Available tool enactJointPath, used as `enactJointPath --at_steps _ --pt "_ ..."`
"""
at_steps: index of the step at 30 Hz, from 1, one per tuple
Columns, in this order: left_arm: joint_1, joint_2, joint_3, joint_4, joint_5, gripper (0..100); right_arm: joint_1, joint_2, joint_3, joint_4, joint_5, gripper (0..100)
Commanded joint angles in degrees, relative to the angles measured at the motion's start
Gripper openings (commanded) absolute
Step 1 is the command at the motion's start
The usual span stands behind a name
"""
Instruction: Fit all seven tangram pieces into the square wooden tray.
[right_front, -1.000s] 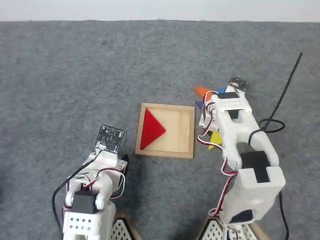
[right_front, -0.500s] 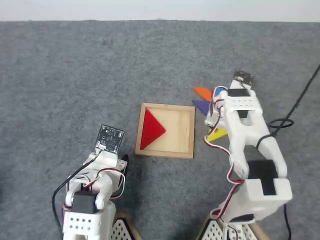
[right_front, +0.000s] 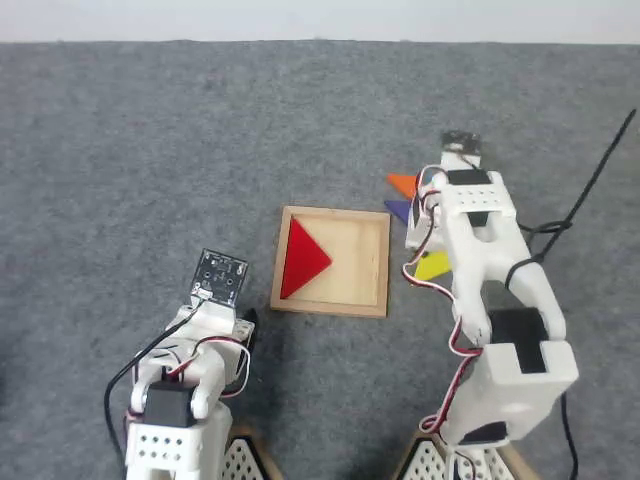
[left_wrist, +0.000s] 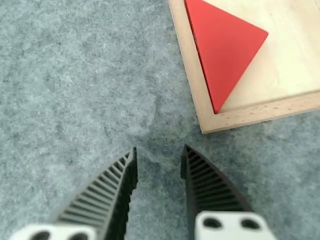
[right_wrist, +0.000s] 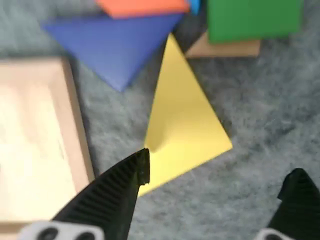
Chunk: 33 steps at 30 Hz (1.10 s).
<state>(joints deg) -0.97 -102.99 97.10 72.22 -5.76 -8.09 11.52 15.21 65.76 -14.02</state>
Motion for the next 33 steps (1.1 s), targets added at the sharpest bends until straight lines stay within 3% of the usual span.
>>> enactJointPath --at_steps 1,14,20,33 --pt "-0.26 -1.14 -0.57 0.18 0.44 14 -0.66 -0.48 -4.66 -0.75 -5.63 40.6" --pt "-0.26 -1.14 -0.57 0.18 0.44 14 -0.57 9.19 -6.42 -2.51 -9.05 40.3" --pt "-0.26 -1.14 -0.57 0.18 0.44 14 -0.31 10.33 -6.95 -2.95 -9.14 22.7" --pt "-0.26 -1.14 -0.57 0.18 0.44 14 -0.66 7.16 -7.56 0.57 -8.97 18.4"
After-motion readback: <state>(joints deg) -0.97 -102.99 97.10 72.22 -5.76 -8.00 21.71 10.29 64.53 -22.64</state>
